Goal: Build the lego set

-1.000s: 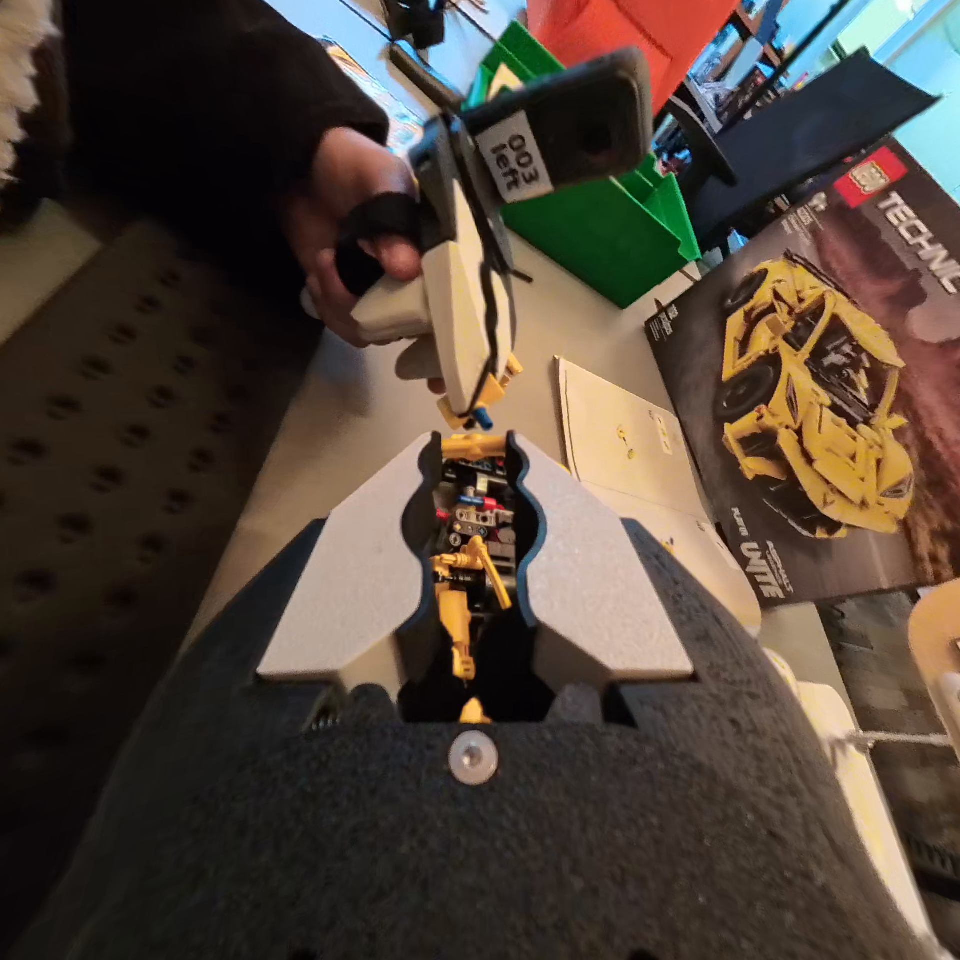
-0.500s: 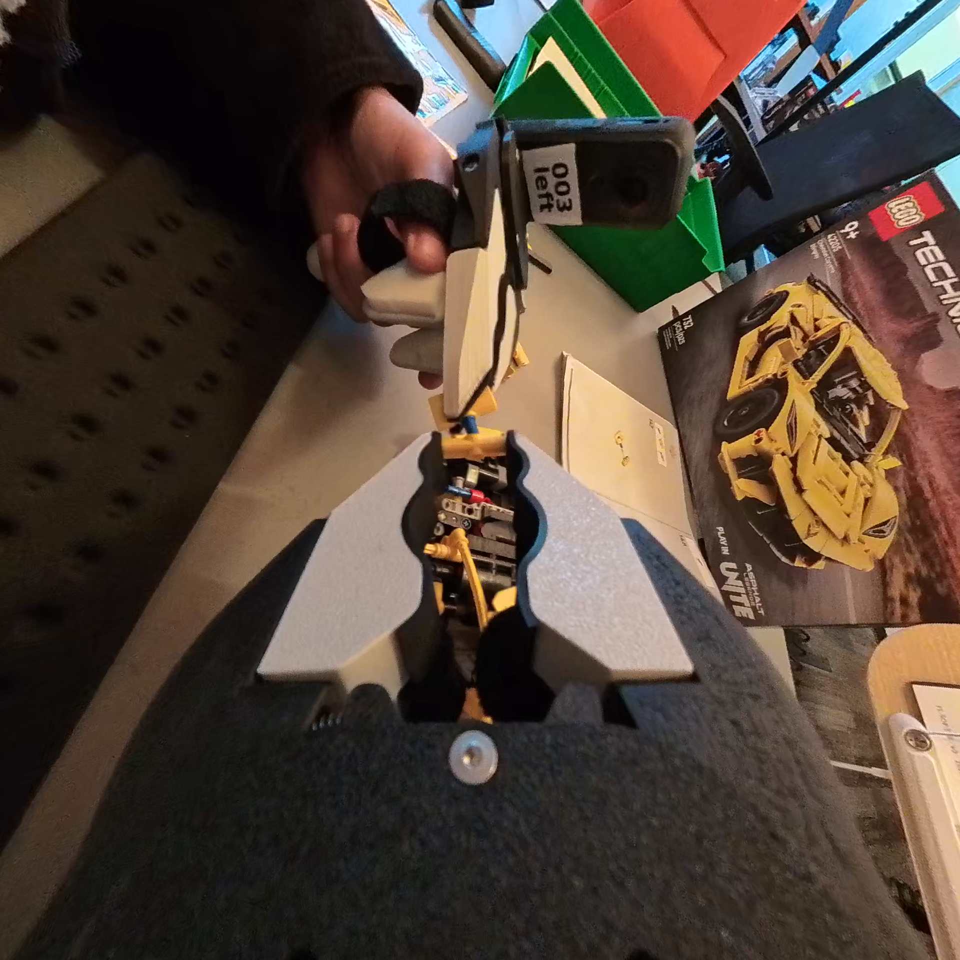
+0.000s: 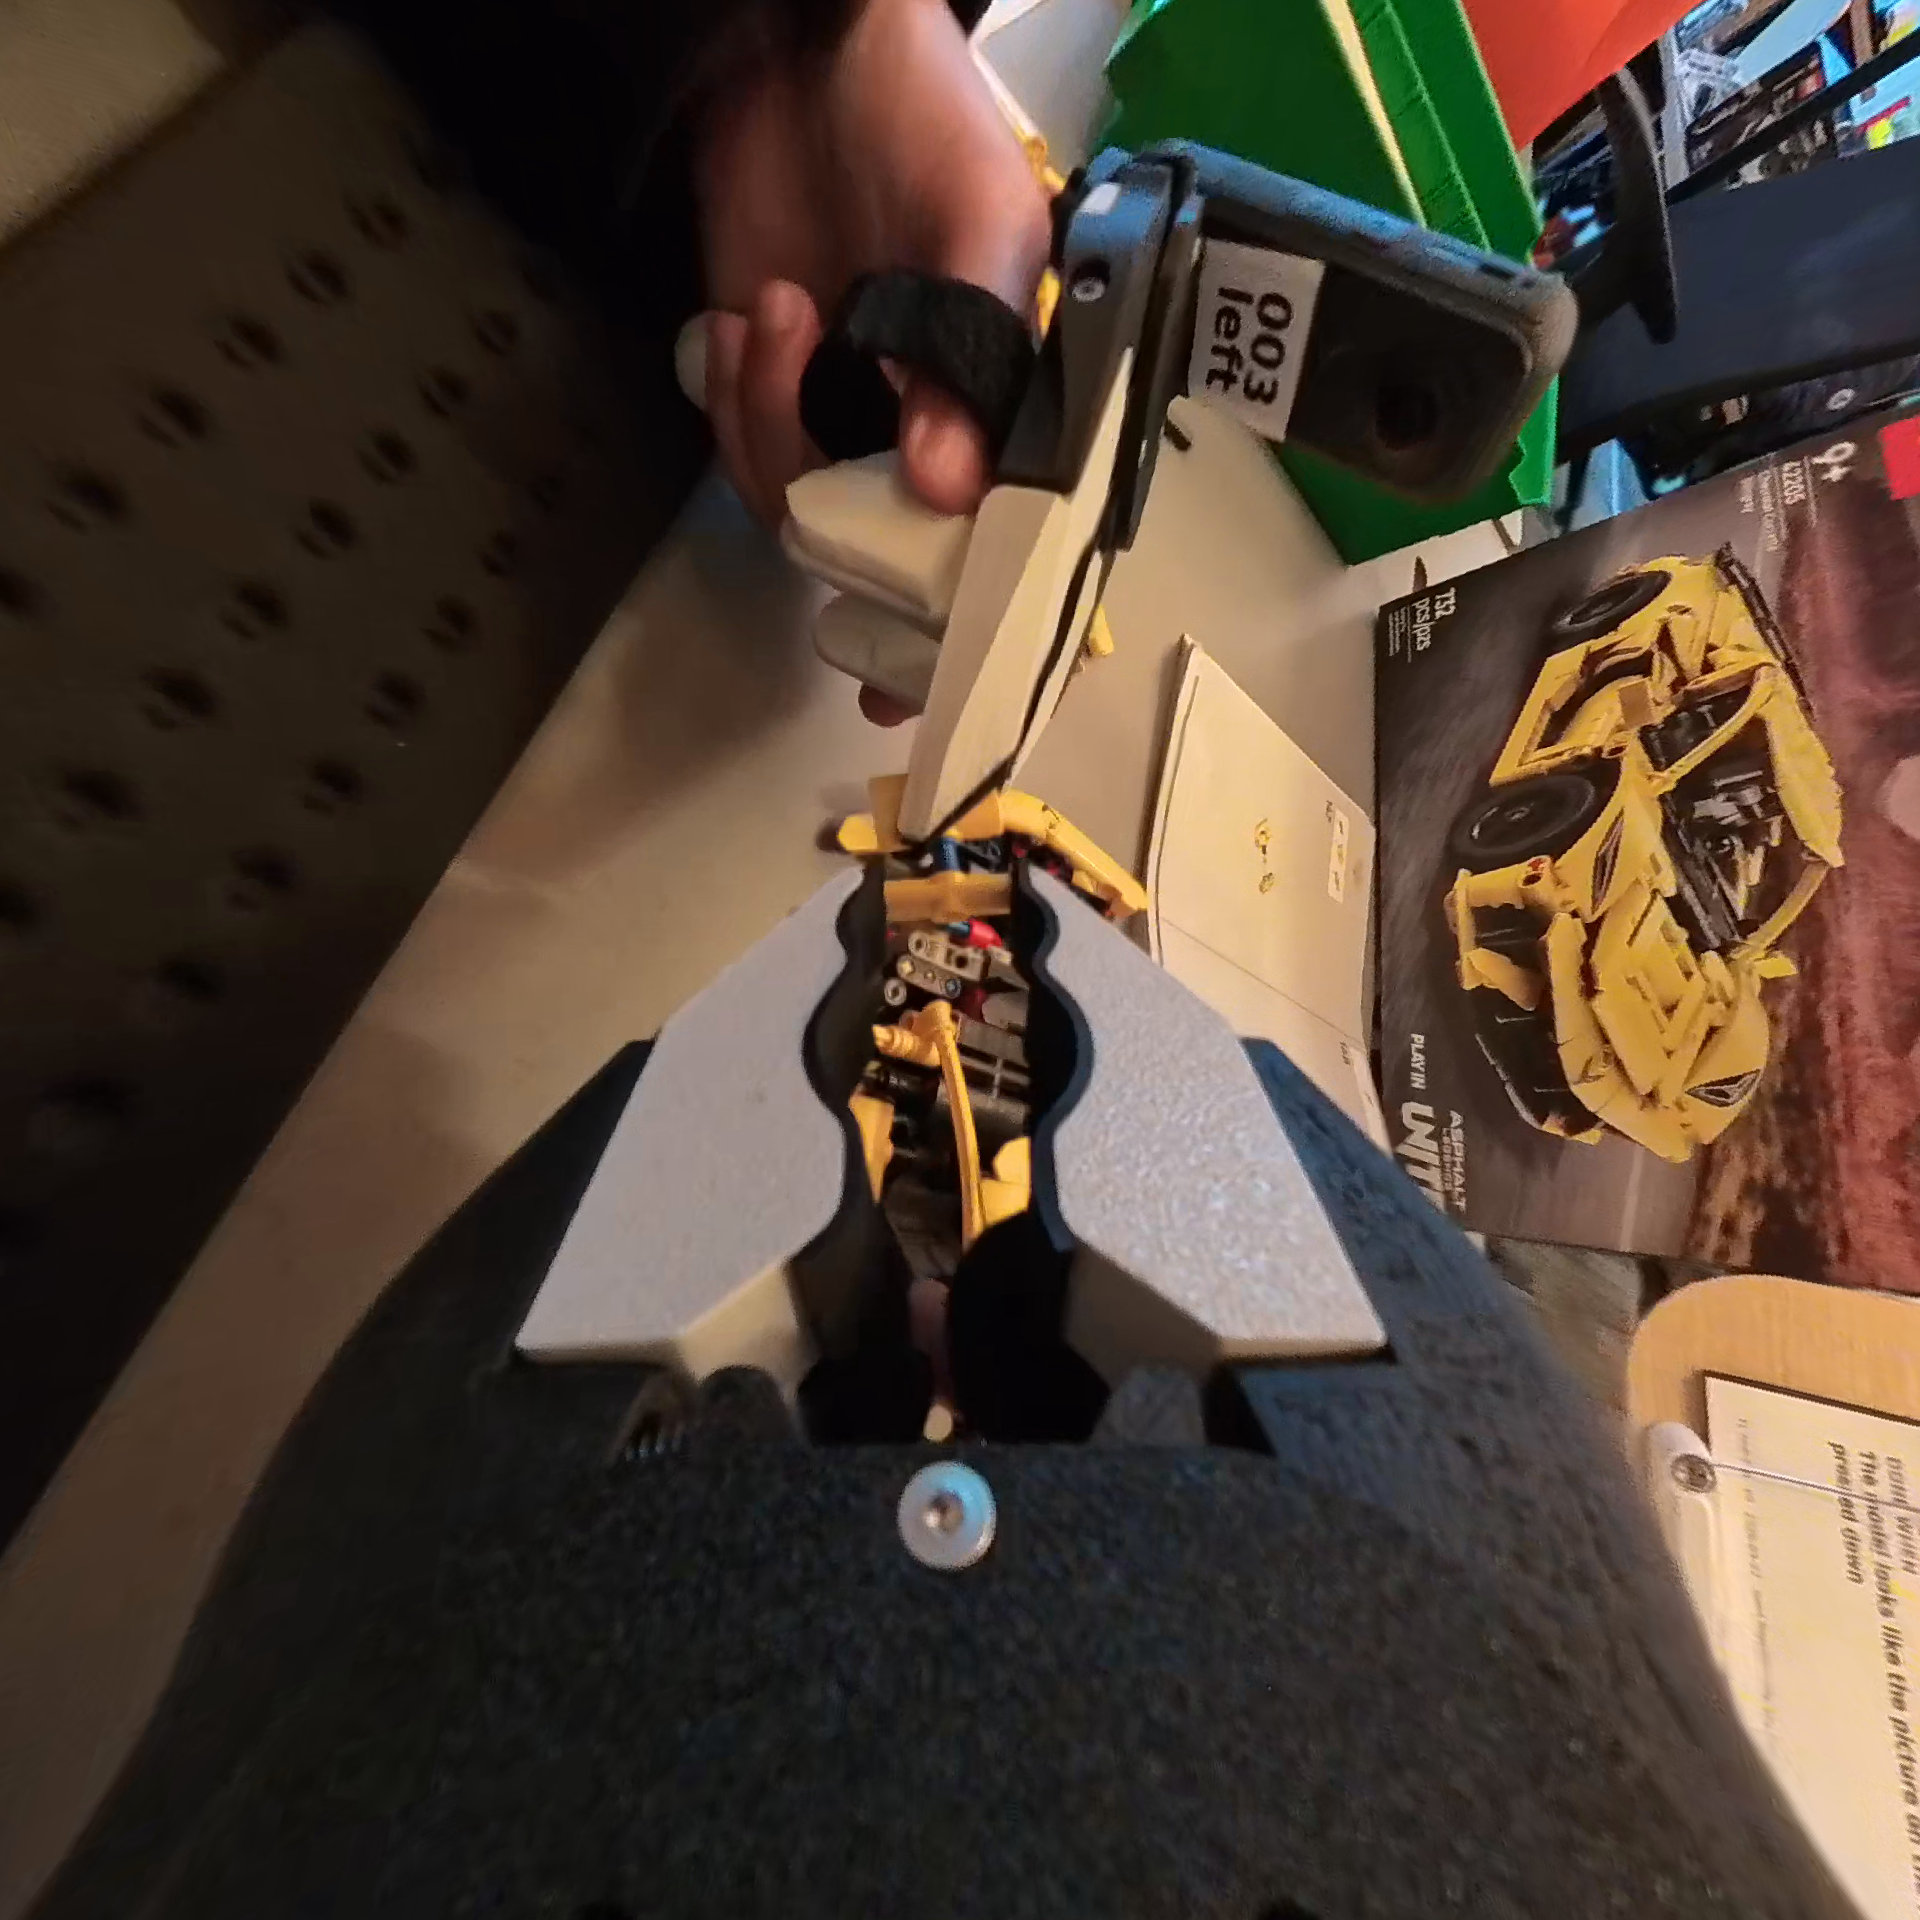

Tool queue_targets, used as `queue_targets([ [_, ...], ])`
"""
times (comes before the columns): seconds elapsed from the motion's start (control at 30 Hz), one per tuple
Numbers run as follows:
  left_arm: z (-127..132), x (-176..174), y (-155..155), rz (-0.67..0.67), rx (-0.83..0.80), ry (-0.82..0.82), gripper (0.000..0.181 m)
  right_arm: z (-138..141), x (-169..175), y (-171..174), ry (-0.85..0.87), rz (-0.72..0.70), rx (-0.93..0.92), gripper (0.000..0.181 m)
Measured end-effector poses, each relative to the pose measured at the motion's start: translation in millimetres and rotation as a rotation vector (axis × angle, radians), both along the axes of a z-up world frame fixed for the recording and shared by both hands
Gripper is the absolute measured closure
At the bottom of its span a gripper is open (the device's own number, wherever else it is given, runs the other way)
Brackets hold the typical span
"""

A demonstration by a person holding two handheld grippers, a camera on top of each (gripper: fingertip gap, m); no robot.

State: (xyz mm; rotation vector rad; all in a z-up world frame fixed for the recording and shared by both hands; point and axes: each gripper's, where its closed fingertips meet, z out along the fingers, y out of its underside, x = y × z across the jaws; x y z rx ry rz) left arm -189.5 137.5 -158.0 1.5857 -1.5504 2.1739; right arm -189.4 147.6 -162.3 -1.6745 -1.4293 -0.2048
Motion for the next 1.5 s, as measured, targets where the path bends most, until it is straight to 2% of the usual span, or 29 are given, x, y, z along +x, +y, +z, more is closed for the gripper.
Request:
queue_targets([
  [0.27, -8.0, -0.7, -5.3, -0.038, 0.009, 0.049, 0.177, -7.8, -2.6, -2.6, -0.052, 0.01, 0.001, 0.16],
  [0.43, -8.1, -4.1, -10.6, -0.076, 0.015, 0.045, 0.177, -7.8, -7.8, -7.5, -0.013, 0.048, -0.019, 0.16],
  [0.47, -7.8, -5.4, -13.6, -0.091, 0.028, 0.038, 0.177, -7.5, -9.4, -10.7, 0.025, 0.075, -0.034, 0.159],
  [0.57, 0.5, -8.1, -17.7, -0.108, 0.017, -0.012, 0.176, 2.2, -11.9, -16.6, 0.286, 0.132, -0.118, 0.158],
  [0.7, 12.2, -12.1, -16.7, -0.107, -0.024, -0.072, 0.176, 15.4, -15.4, -15.2, 0.477, 0.136, -0.201, 0.158],
  [0.8, 15.7, -12.8, -13.2, -0.101, -0.071, -0.075, 0.176, 19.1, -16.3, -11.6, 0.446, 0.151, -0.151, 0.158],
  [0.93, 20.9, -17.9, -16.8, -0.168, -0.169, -0.065, 0.176, 23.9, -21.7, -15.3, 0.45, 0.187, -0.117, 0.158],
  [1.03, 29.2, -24.0, -19.8, -0.229, -0.244, -0.085, 0.177, 31.8, -27.6, -18.7, 0.525, 0.207, -0.128, 0.158],
  [1.3, 70.9, -43.8, -14.9, -0.295, -0.451, -0.276, 0.175, 78.9, -47.5, -15.3, 0.945, 0.277, -0.094, 0.158],
  [1.5, 81.8, -48.8, -9.1, -0.298, -0.504, -0.328, 0.175, 93.5, -53.9, -8.8, 0.996, 0.308, -0.081, 0.158],
])
